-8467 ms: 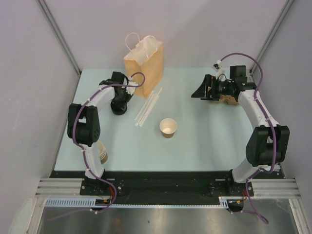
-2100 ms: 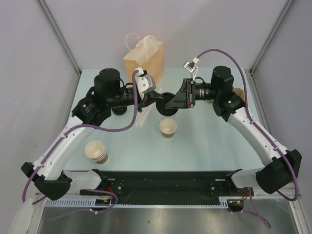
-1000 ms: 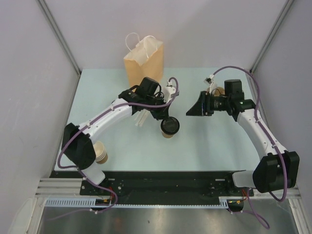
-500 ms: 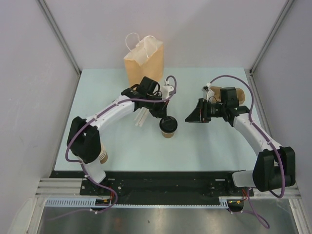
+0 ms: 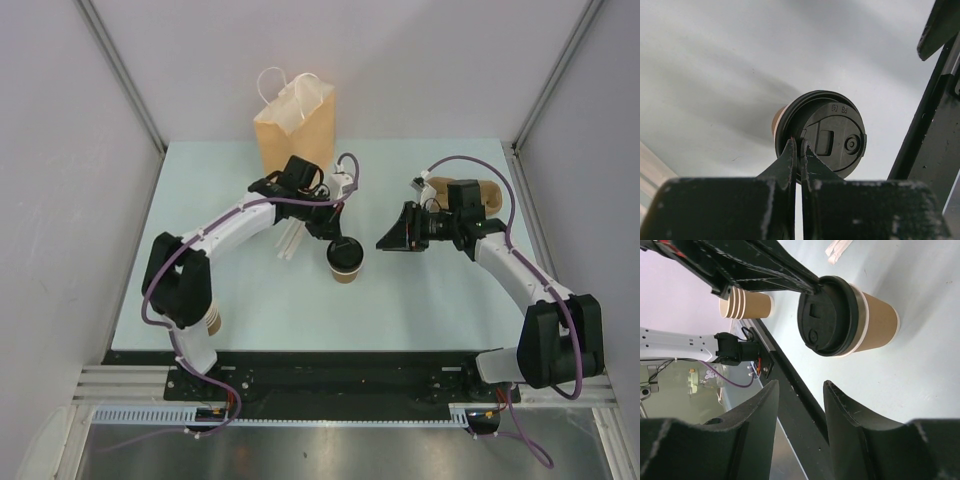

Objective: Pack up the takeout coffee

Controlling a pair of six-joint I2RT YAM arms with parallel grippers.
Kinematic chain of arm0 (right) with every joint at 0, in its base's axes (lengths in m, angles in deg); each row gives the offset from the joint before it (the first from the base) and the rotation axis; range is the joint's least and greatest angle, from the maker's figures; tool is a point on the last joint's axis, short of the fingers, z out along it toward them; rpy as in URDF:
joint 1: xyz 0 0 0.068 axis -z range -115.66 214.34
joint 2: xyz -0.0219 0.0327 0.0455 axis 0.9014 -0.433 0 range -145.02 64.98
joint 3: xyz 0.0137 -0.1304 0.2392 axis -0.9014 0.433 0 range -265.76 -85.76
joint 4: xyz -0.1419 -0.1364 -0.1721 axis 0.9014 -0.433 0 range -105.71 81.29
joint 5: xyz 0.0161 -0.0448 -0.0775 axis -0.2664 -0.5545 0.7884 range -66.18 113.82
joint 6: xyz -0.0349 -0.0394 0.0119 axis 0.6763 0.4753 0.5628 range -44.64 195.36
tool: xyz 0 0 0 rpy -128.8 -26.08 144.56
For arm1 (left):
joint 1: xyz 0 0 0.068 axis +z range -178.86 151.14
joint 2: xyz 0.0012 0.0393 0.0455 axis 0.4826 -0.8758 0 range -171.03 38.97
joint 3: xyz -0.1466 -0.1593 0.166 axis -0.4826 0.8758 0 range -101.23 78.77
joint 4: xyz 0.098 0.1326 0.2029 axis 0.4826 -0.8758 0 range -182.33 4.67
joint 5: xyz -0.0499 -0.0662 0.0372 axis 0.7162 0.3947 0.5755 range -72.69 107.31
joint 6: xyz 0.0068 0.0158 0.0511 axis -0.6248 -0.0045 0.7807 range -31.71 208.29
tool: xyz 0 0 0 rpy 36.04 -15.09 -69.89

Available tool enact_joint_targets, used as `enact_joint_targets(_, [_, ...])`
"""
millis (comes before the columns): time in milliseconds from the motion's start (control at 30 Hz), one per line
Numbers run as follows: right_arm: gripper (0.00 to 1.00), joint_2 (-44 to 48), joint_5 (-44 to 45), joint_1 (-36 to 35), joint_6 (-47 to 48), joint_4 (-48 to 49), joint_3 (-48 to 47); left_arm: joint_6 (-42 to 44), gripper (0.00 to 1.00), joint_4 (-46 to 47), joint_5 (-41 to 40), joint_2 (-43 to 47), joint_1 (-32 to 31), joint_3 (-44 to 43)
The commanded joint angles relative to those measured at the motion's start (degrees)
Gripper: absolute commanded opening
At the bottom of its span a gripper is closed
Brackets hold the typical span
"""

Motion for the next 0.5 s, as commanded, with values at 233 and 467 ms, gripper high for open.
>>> enact_joint_targets(233, [0.46,-0.25,-1.66,-0.55,-0.83,3.3,-0.06,2.47,0.0,0.45,2.21,-2.58,-0.09,-1.1])
enact_joint_targets(467, [0.46,-0.51,-2.01,-0.73,-0.65,3.12,-0.14,2.91,0.0,0.36,1.86,-2.84,-0.01,-0.39])
